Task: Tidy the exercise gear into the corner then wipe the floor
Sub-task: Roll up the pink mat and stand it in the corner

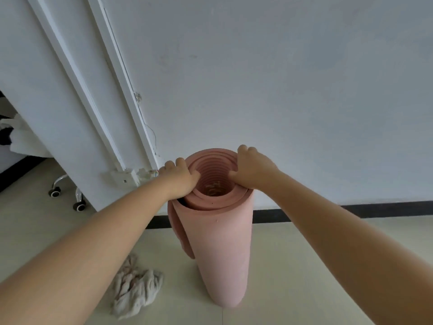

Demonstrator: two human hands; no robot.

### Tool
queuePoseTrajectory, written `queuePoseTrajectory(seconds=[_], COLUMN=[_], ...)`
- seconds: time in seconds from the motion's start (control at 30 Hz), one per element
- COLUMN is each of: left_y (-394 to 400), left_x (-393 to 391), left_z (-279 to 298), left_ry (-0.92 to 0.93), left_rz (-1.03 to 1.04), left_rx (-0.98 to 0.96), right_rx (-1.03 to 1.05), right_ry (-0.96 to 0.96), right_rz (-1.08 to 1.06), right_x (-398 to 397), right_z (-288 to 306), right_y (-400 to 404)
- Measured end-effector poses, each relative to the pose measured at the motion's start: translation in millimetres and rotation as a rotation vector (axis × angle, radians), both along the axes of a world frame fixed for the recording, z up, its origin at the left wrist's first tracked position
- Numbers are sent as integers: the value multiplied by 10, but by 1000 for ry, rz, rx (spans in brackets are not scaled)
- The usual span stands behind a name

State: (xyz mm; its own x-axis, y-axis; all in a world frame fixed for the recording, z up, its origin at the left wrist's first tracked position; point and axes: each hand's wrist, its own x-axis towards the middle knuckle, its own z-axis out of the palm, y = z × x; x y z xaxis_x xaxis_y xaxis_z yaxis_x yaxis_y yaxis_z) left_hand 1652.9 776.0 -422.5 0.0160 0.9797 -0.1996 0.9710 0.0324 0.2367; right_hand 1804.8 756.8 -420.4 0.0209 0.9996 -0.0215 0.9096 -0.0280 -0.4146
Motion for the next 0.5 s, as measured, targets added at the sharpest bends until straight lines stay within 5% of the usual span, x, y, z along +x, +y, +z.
queuePoseTrajectory(seconds=[0.33,0.5], left_y=[-941,-1188], left_x=[268,592], left_z=[635,1531], left_ry=[125,216], left_rz=[-222,-375], left_rx=[-246,-163], right_rx=[-362,-331], right_ry=[64,67], right_rz=[-179,-248], right_x=[181,538], right_z=[532,1370], right_y=[-1072,-1514])
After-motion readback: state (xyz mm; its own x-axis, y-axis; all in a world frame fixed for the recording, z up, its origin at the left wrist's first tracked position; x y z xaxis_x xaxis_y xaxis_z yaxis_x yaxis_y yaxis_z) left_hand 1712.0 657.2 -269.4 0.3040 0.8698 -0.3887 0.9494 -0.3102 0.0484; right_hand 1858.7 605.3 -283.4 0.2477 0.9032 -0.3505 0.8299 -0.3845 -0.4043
